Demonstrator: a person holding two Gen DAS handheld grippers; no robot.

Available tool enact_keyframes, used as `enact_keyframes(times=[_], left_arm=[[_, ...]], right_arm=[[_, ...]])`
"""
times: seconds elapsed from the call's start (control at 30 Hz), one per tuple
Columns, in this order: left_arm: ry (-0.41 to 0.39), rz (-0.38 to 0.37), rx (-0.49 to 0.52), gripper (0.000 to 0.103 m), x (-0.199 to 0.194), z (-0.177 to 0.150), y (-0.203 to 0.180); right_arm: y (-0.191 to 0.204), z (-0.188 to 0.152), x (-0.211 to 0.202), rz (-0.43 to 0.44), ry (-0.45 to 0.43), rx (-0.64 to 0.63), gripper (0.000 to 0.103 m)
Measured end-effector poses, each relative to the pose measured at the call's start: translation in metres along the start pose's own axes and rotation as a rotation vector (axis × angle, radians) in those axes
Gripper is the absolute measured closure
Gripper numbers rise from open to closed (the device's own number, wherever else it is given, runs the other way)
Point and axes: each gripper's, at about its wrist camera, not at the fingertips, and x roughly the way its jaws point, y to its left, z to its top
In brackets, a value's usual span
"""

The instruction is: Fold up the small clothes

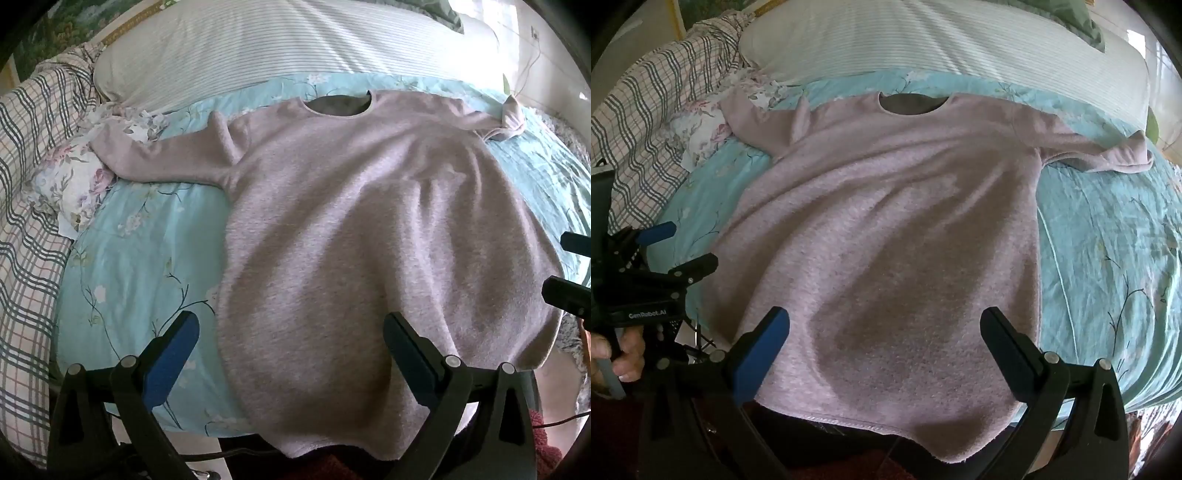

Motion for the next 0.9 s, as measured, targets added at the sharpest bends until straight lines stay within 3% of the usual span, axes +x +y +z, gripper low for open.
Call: enact_keyframes(times=[0.7,0.9], left_arm=[[0.004,0.003,-0.004,0.003,-0.0012,-0.001,-0.0009],[-0.03,-0.014,-0.019,0.003,0.0014,0.0006,0.0025]], right_arm=[[-0.0017,-0.0011,-0.0056,0.013,-0.016,0.022,0.0],[0.0005,-0.0005,-0.0065,0.019,-0.019,0.018,0.0]])
